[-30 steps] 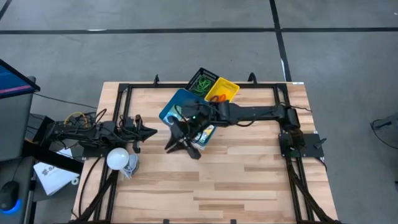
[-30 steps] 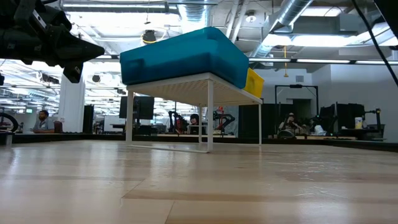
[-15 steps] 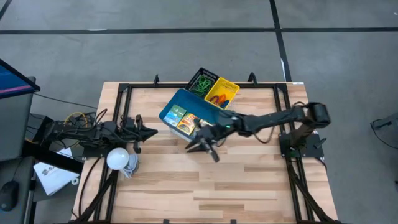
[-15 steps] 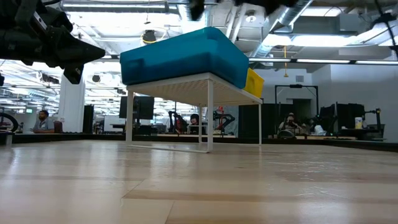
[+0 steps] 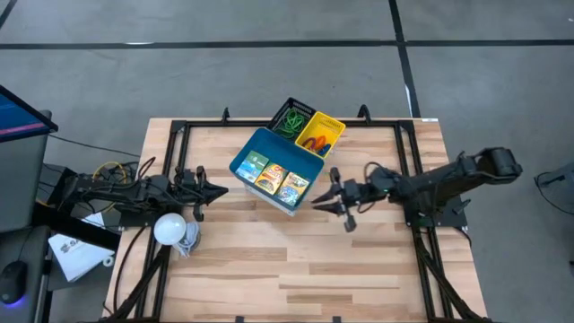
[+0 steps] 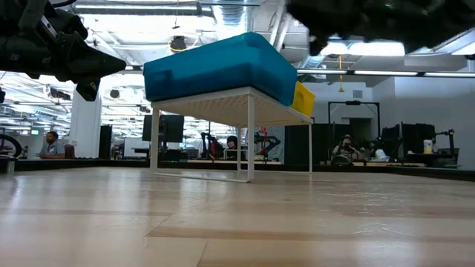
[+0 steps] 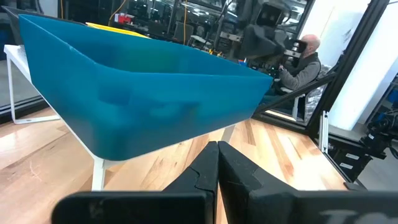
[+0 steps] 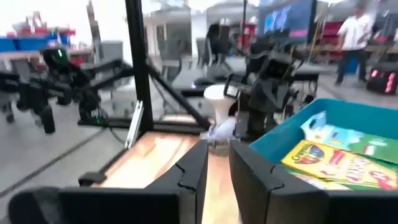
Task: Pick & Place Office Desk Supplies
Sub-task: Return to Home Position
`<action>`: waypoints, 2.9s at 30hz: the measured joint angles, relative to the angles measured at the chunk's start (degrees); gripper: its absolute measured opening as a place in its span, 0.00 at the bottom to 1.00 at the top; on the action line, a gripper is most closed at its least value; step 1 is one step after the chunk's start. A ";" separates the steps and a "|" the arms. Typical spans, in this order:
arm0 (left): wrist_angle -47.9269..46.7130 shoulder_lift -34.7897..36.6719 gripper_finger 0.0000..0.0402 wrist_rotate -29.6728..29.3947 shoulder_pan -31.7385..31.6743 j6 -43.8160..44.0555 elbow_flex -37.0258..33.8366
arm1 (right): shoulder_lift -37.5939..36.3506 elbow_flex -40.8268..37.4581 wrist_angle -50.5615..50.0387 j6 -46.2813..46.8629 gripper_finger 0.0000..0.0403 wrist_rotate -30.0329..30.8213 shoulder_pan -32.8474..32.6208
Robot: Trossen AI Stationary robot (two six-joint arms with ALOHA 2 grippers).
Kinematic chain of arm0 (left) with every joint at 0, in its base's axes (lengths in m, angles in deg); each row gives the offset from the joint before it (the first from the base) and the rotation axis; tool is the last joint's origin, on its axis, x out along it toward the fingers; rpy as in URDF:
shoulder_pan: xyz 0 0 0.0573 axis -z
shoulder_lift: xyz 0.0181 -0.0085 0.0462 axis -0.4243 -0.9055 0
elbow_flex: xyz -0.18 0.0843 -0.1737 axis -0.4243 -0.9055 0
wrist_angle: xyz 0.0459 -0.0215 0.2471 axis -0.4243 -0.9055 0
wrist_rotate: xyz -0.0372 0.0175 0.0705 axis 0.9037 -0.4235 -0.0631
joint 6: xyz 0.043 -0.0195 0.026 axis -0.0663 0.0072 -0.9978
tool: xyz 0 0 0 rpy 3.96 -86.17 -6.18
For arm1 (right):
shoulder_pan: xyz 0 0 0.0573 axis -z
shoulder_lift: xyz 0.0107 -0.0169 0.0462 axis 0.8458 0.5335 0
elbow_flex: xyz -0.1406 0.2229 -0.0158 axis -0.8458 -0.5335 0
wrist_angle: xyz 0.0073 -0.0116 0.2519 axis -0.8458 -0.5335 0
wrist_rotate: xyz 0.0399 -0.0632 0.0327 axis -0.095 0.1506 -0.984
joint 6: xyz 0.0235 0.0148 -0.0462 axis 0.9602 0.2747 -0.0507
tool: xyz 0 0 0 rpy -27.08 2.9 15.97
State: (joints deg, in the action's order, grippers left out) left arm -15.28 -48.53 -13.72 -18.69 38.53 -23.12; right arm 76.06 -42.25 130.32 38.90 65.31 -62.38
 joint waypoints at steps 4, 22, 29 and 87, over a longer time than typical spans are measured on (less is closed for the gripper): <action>0.02 0.02 0.00 -0.01 0.00 0.01 0.00 | -3.41 -7.89 5.28 1.53 0.16 2.84 -1.25; 0.10 -0.26 0.00 0.00 0.00 0.01 0.00 | -13.10 -27.01 15.90 -1.11 0.16 9.70 -0.44; 0.02 -0.28 0.00 0.00 0.00 0.01 0.00 | -15.88 -27.03 17.23 -2.81 0.16 9.72 1.63; 0.20 -0.72 0.00 0.02 -0.07 0.00 0.00 | -71.63 -27.10 -46.21 -1.51 0.16 8.39 4.46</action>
State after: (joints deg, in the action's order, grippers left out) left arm -15.09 -49.25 -13.70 -18.76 38.52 -23.12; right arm 4.43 -69.35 84.11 37.39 73.70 -57.92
